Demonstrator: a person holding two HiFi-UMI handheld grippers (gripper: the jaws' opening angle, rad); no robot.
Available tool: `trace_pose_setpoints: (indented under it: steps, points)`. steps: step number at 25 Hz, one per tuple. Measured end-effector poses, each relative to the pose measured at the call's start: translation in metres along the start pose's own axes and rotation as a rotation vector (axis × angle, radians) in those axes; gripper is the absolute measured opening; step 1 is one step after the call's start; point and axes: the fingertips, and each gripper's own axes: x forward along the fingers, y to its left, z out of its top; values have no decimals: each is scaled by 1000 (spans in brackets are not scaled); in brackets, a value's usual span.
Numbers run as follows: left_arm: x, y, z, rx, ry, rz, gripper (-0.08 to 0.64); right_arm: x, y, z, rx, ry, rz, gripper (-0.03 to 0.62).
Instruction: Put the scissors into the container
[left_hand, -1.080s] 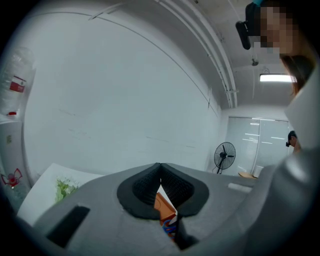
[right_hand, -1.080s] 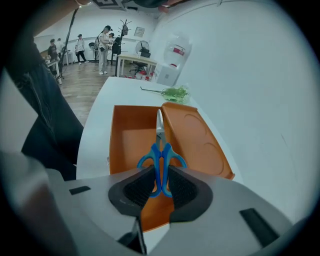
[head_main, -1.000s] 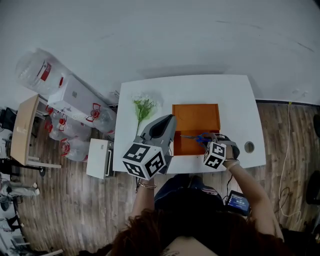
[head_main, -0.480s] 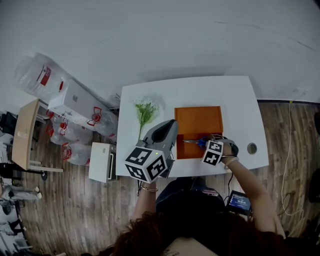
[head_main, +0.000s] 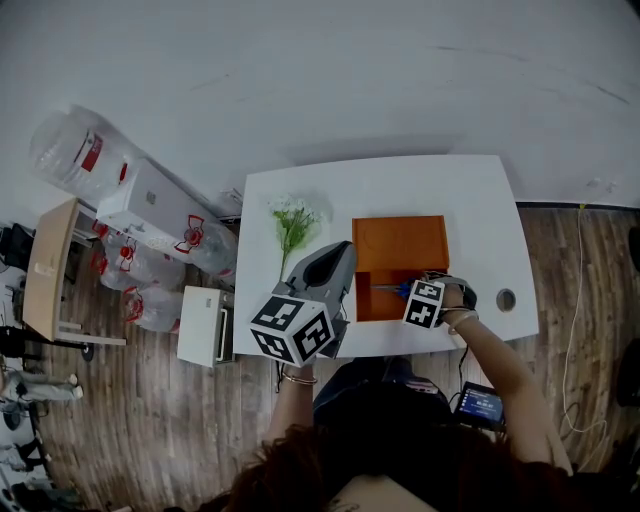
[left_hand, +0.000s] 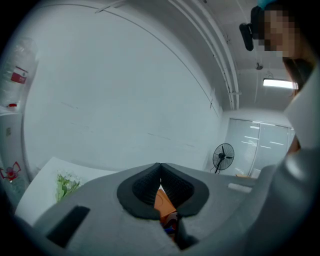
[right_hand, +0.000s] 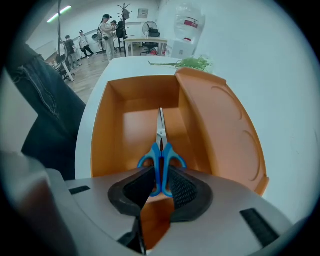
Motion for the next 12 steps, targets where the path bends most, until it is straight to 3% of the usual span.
trace_pose_setpoints:
  steps: [12]
  points:
    - [4,0,-3,-19,2,-15,15,-3,-3,2,38,-23,10,90]
